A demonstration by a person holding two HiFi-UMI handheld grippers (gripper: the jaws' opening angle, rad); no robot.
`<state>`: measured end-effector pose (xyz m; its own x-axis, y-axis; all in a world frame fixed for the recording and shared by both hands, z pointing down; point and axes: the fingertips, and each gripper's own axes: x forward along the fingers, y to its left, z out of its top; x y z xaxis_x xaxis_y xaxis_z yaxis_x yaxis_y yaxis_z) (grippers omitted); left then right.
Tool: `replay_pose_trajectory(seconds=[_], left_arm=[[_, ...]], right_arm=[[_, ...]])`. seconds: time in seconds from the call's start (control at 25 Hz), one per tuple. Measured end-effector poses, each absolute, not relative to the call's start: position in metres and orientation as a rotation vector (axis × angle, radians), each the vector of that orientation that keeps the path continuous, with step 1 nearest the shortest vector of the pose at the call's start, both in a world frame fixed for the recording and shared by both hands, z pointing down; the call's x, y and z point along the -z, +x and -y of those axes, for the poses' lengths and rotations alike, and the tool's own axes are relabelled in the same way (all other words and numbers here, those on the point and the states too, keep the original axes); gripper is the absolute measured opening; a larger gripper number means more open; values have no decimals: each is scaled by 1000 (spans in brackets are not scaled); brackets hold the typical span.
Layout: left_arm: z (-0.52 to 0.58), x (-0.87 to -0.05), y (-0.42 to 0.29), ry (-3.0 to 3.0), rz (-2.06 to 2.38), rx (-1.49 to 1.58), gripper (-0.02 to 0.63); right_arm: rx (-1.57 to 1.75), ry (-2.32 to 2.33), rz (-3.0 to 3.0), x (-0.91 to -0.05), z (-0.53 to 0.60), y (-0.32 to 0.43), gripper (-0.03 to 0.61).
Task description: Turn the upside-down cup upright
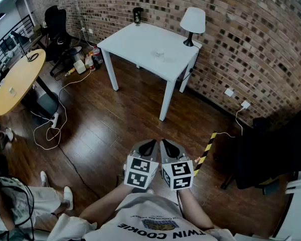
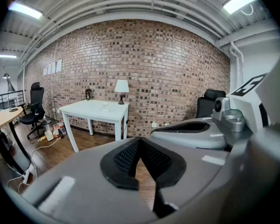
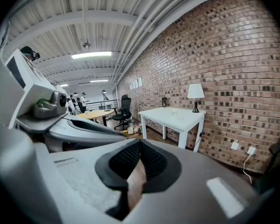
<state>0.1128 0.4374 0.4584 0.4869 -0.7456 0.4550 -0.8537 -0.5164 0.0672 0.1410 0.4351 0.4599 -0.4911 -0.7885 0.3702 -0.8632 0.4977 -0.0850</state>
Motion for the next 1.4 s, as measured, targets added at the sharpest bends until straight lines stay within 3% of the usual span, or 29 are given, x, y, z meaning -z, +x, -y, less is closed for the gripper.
replay_pose_trajectory(seconds=[1.4], left_arm=[[-121,-479,17,2500,1145,-470,3]], right_arm=[[-362,1556,2305,-475,-124,44,3]])
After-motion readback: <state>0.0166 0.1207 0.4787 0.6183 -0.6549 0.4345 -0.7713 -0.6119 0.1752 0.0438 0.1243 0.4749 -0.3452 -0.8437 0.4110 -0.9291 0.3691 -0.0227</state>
